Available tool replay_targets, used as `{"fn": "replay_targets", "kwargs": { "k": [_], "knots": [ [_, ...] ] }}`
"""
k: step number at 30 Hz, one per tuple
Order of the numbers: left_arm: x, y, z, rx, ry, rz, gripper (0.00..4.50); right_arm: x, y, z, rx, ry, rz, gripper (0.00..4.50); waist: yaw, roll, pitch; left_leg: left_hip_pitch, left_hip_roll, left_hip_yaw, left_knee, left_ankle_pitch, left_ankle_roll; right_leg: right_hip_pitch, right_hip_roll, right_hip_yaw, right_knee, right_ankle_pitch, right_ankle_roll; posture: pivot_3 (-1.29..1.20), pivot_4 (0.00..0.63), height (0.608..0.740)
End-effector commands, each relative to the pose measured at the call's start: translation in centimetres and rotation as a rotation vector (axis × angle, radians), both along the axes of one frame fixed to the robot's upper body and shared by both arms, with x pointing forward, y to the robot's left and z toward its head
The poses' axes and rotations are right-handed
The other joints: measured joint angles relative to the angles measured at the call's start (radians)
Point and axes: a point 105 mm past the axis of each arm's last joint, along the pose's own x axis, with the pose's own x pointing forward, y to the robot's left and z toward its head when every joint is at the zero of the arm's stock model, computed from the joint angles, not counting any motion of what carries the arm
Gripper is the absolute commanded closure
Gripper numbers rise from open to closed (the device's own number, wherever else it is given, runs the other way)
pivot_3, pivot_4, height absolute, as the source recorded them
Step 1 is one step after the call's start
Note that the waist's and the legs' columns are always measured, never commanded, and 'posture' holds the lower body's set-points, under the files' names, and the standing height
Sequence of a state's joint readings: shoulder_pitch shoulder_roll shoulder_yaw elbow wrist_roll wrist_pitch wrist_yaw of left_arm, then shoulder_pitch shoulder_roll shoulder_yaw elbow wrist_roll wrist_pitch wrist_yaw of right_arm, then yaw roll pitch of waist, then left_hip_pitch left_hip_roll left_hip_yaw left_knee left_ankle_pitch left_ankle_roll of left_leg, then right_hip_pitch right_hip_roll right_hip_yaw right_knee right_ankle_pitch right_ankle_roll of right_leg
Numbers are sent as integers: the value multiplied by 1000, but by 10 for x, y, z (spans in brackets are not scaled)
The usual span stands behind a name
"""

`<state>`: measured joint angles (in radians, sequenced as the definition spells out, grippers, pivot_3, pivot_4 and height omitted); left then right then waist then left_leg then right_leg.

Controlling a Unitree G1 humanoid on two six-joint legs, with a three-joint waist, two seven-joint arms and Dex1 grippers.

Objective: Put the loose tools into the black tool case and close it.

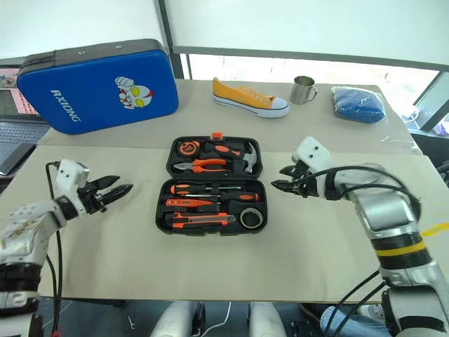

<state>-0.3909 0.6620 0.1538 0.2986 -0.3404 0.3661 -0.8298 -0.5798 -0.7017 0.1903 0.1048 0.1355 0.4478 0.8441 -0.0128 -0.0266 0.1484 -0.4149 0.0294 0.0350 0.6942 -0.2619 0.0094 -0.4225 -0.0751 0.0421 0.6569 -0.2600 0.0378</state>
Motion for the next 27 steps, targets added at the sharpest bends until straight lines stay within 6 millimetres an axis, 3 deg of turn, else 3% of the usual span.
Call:
{"fn": "replay_targets", "kwargs": {
  "k": [1, 2, 4, 9, 14, 21, 27],
  "knots": [
    [13, -25, 3, 2, 6, -53, 3519, 17, 6, 0, -35, -106, 16, 4088, -1, 0, 0, 0, 0, 0, 0, 0, 0, 0, 1, 0, 1, 0, 0, 0, 150, 740],
    [16, -31, 5, -8, -2, -68, 3952, 19, 10, -4, -27, -109, 33, 4490, -2, 0, 0, 0, 0, 1, 0, 1, -1, 0, 1, 0, 1, 0, 0, 0, 150, 740],
    [17, -39, 1, 1, 16, -87, 4394, 22, 15, -8, -15, -113, 56, 4500, -3, 0, 0, 0, 0, 2, 0, 1, -1, 0, 1, 0, 1, 0, 0, 0, 150, 740],
    [19, -62, -7, -2, 41, -163, 4394, 25, 33, -8, 35, -127, 130, 4500, -5, 0, 0, 0, 1, 0, 0, 1, -2, 0, 1, 0, 2, 0, 0, 0, 150, 740],
    [15, -82, -7, 0, 37, -280, 4394, 7, 36, -20, 41, -12, 203, 4500, 4, 0, 0, 0, 0, 1, 1, 1, -2, 1, 0, 0, 2, 0, 0, 0, 150, 740],
    [-5, -105, -12, 15, 42, -471, 4394, -26, 24, -27, 39, 51, 204, 4500, 13, 0, 0, -1, 0, 1, 0, 1, -1, 1, 0, -1, 3, 0, 0, 0, 150, 740],
    [-17, -104, -17, 34, 62, -494, 4394, -47, 14, -29, 53, 92, 145, 4500, 15, 0, 0, -1, 0, 0, 0, 0, 0, 2, 0, 0, 1, 0, 0, 0, 150, 740]
  ]
}}
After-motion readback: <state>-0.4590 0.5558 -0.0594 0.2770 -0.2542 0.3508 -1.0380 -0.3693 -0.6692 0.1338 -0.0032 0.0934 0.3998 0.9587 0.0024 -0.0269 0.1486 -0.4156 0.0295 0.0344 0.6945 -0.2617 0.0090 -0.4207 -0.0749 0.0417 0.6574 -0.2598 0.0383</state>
